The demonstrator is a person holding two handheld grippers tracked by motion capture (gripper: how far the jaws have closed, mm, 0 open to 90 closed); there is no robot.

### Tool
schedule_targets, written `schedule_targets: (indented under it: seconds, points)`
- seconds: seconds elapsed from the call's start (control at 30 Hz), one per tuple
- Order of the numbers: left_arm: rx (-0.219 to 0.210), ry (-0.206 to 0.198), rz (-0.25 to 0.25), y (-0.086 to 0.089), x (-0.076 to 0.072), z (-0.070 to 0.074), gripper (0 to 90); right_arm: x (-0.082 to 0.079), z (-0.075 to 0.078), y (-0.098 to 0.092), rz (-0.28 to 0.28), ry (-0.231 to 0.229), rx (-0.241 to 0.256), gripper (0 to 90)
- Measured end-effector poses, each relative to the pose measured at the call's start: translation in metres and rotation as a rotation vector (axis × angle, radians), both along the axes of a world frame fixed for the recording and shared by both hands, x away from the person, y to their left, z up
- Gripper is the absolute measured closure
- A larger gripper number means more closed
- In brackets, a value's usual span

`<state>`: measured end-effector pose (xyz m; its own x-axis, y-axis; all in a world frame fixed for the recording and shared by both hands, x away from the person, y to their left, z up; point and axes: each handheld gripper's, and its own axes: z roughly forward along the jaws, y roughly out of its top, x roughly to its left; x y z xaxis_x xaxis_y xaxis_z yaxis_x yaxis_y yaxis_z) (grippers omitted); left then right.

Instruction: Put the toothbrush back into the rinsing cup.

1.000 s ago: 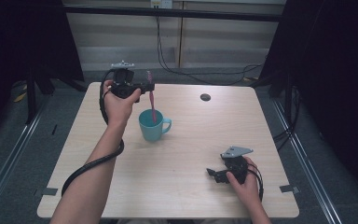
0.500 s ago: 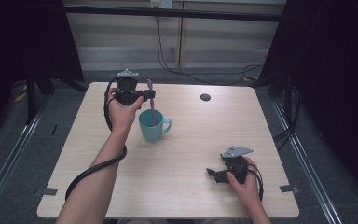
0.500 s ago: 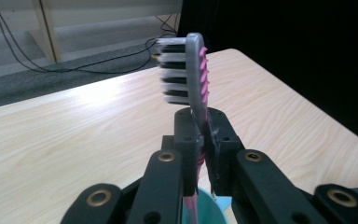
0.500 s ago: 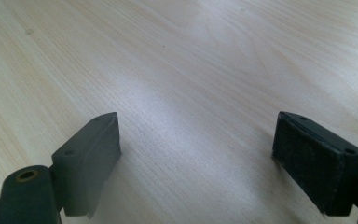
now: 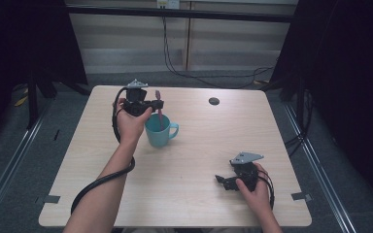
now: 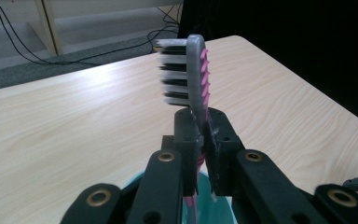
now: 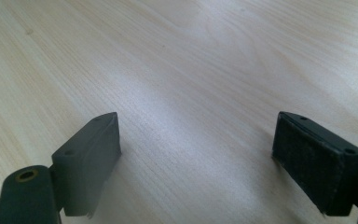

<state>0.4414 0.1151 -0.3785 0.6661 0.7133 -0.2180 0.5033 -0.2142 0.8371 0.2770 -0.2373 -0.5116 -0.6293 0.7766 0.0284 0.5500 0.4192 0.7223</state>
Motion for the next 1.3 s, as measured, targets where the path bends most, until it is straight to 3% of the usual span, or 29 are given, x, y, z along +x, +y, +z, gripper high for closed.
schedule_targets:
  seconds: [0.33,0.63,0.9,1.3]
  points:
    - [0.029,0.014,-0.013,-0.007,-0.003,-0.015,84.3,0.000,0.000,0.000,-0.001,0.000,-0.002,14.5]
    - [0.057,0.013,-0.025,-0.013,-0.003,-0.019,84.0,0.000,0.000,0.000,-0.001,0.000,-0.002,14.5]
    - [0.053,0.020,-0.031,-0.018,-0.002,-0.024,82.4,0.000,0.000,0.000,-0.001,0.000,-0.002,14.5]
    - [0.032,0.036,-0.041,-0.021,-0.002,-0.026,62.5,0.000,0.000,0.000,-0.001,0.000,-0.002,14.5]
